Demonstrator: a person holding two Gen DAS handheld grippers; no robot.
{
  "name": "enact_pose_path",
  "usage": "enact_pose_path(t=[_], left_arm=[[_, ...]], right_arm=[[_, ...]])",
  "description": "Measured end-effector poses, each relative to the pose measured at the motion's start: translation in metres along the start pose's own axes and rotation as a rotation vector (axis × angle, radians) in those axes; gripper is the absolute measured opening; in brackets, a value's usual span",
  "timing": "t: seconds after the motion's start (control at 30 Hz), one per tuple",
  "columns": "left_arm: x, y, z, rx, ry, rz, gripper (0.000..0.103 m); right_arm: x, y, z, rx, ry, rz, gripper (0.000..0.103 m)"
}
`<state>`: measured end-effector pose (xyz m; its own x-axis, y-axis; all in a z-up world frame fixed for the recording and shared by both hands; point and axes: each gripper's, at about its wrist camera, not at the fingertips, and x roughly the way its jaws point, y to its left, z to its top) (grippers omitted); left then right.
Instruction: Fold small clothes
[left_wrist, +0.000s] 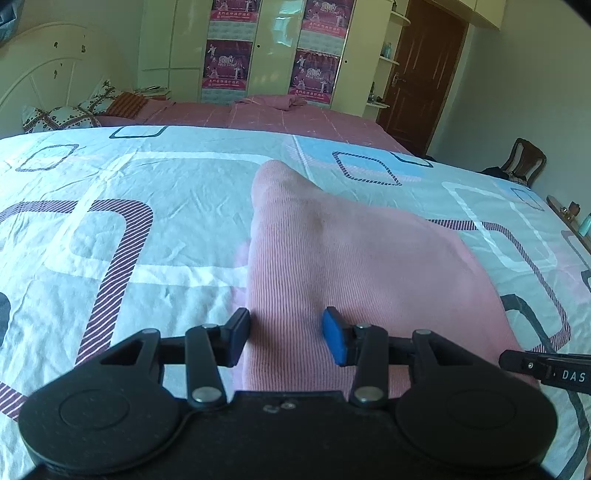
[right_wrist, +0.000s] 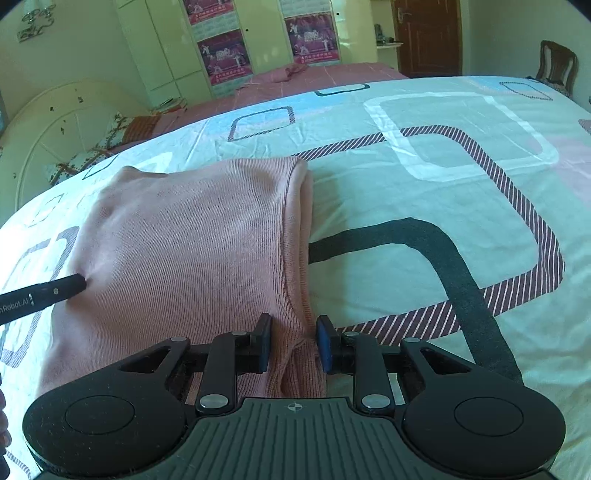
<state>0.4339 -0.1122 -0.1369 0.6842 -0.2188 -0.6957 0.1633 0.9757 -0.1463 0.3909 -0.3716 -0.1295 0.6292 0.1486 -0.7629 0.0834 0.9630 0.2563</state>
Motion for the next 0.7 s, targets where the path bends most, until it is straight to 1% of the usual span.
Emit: enact_pose_path(t=[0.07, 0.13, 0.2, 0.3, 0.43, 0.47, 0.5, 0.6, 0.7], left_arm=[[0.0, 0.0, 0.001, -0.003, 0.007, 0.006, 0.044], [0.0, -0.001, 0.001, -0.001, 0.008, 0.015, 0.047], [0.001, -0.001, 0.0, 0.002, 0.007, 0.022, 0.049], [0.001, -0.002, 0.001, 0.006, 0.006, 0.036, 0.053], [0.002, -0.003, 0.0, 0.007, 0.002, 0.048, 0.054], [0.001, -0.003, 0.0, 0.01, 0.001, 0.051, 0.054], [0.001, -0.004, 0.0, 0.013, -0.001, 0.054, 0.054], [0.0, -0.006, 0.0, 0.014, -0.001, 0.05, 0.054], [0.001, -0.008, -0.001, 0.004, 0.017, 0.017, 0.054]], right_arm=[[-0.006, 0.002, -0.001, -0.012, -0.005, 0.01, 0.025], [-0.018, 0.002, -0.005, -0.01, -0.012, 0.041, 0.026], [-0.024, 0.001, -0.01, -0.008, 0.004, 0.054, 0.026], [-0.024, 0.001, -0.023, -0.006, 0.05, 0.053, 0.026], [-0.026, 0.005, -0.028, -0.037, 0.043, 0.042, 0.025], [-0.027, 0.008, -0.029, -0.044, 0.042, 0.042, 0.018], [-0.027, 0.011, -0.03, -0.061, 0.043, 0.039, 0.013], [-0.031, 0.017, -0.034, -0.114, 0.018, 0.017, 0.008], [-0.037, 0.014, -0.033, -0.133, -0.019, -0.018, 0.006]])
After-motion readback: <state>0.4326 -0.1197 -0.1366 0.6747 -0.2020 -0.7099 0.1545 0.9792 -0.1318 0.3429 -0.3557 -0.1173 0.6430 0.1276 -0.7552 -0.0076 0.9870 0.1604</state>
